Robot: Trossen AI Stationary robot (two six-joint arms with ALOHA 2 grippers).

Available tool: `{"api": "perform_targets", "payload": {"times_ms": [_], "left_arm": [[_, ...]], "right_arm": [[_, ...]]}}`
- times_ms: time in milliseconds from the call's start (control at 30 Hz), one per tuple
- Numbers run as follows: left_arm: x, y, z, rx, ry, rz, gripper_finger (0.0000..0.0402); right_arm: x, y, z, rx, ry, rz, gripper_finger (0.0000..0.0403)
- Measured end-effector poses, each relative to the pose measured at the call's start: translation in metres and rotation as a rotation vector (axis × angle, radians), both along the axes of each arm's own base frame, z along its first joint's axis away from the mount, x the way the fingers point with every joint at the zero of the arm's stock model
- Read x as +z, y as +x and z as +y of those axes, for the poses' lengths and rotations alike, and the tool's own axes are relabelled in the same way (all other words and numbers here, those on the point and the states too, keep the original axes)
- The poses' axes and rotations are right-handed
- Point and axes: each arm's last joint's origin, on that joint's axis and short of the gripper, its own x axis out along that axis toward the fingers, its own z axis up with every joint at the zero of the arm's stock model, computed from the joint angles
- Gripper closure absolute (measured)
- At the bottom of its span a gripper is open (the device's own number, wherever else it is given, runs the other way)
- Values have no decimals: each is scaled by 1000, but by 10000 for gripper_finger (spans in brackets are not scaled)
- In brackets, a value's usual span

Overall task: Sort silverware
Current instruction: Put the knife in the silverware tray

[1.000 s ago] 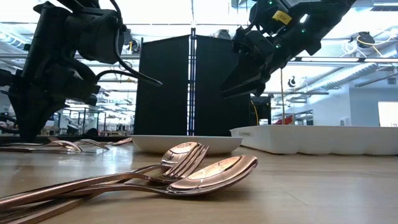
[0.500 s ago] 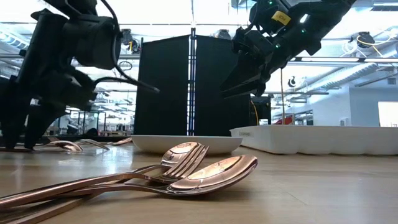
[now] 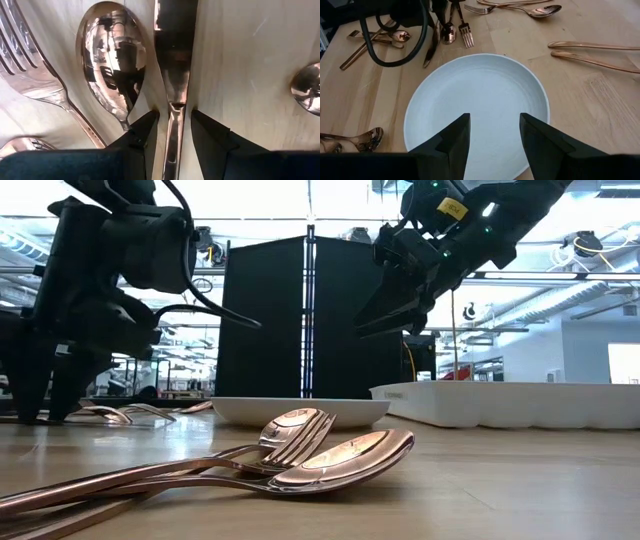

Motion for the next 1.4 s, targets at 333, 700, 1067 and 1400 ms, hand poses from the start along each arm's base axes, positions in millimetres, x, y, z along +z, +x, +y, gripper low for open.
{"api": "perform_targets", "payload": {"times_ms": [333, 700, 1067, 1400], "left_arm": [[-3, 1, 0, -3, 15, 7, 346], [-2, 0, 0, -26, -8, 16, 387], [18, 8, -3, -101, -74, -71, 393], [18, 10, -3, -124, -81, -86, 399]], "right_arm": [[0, 0, 0, 0, 0, 0, 241], [0, 0, 0, 0, 0, 0, 241], [0, 0, 0, 0, -1, -1, 241], [0, 0, 0, 1, -1, 0, 241]]}}
